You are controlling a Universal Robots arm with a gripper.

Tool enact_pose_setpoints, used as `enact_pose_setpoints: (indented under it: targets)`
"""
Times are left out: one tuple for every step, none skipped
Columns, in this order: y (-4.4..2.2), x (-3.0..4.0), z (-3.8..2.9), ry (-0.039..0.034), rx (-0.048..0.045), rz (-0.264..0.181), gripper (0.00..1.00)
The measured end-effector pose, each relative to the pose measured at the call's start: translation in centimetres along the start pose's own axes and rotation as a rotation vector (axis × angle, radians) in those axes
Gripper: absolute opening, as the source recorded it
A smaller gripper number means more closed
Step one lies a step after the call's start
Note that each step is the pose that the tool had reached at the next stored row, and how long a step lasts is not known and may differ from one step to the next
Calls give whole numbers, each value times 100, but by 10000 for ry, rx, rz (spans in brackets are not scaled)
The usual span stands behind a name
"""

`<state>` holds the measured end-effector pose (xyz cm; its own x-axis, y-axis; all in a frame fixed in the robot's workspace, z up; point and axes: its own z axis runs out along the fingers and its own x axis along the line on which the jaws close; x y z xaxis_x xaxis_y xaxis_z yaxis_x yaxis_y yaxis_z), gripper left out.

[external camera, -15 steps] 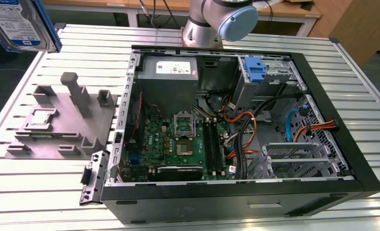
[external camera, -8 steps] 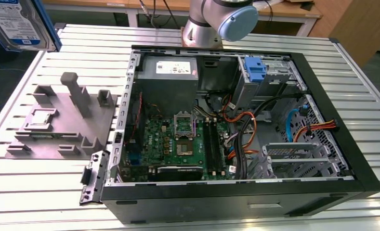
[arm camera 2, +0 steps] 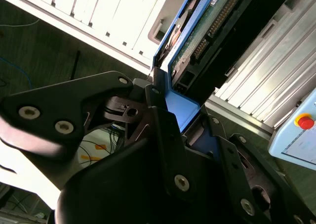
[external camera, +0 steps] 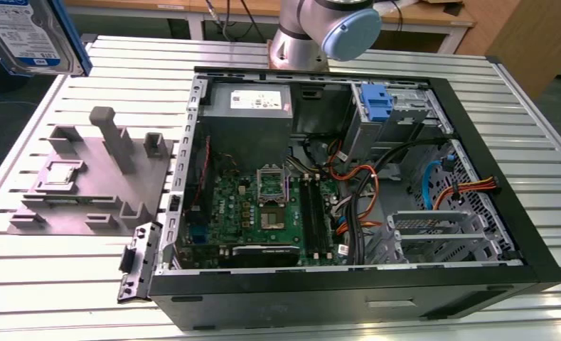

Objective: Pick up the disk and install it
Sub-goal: 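Pick up the disk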

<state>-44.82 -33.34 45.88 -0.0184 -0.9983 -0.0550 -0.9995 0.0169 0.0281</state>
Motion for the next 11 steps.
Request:
enact_pose_setpoints:
  targets:
    - [-6,0,0,0,0,0,37]
    - [-9,-1,-1,0,-1,1,37]
    - [-9,-1,0,0,0,2,37]
    - [-9,-1,-1,0,0,2,37]
    - [-9,-1,0,-1,0,2,37]
    - [-10,0,1,-1,1,1,37]
    - [-10,0,0,0,0,1,37]
    - [-10,-1,0,0,0,2,37]
    - [-10,-1,-2,0,0,1,37]
    - [-10,-1,-8,-1,0,1,37]
    - [-10,-1,-17,-1,1,2,37]
